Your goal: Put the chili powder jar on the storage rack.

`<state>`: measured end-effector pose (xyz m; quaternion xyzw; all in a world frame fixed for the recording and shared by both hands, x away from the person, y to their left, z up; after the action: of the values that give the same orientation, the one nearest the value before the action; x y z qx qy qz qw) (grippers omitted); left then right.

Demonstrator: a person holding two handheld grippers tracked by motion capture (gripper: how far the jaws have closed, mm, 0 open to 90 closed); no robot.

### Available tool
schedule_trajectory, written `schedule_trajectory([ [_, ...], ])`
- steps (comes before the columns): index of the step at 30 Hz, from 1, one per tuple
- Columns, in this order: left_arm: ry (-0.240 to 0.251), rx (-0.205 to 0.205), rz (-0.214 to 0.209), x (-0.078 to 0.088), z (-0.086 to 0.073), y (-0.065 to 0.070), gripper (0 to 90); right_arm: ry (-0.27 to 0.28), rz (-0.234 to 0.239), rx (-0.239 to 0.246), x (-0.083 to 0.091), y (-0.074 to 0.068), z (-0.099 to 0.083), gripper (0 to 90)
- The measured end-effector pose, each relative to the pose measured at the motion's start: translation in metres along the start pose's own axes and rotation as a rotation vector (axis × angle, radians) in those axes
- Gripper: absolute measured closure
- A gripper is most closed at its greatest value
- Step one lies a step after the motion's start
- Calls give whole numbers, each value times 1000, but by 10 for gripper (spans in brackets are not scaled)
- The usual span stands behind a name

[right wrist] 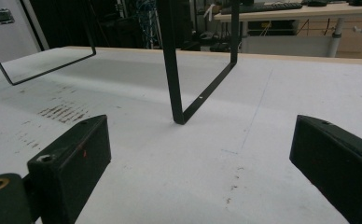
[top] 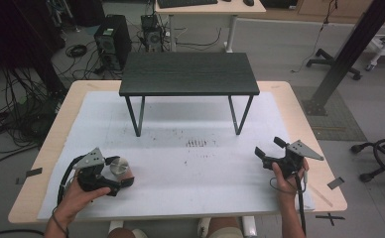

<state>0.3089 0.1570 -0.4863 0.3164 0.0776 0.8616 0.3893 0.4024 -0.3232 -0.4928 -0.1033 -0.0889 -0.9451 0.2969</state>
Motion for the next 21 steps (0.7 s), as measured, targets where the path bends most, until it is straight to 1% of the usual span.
schedule_trajectory([
  [5, 1, 6, 2, 0, -1, 0, 15, -1, 0, 1, 0, 0, 0, 52],
  [21, 0, 3, 4, -1, -2, -1, 26, -2, 0, 2, 0, 0, 0, 53],
])
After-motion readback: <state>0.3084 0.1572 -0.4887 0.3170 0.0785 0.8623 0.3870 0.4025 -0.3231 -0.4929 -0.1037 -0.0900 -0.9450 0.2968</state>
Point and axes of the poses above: each handheld gripper's, and its own axes: x roughly backward along the jaws, z roughly out of its top, y roughly to its right, the point moved 8 cm from there along -x, roughly forward along the jaws, and after that the axes turned 13 degrees about x, right-handed, at the moved point
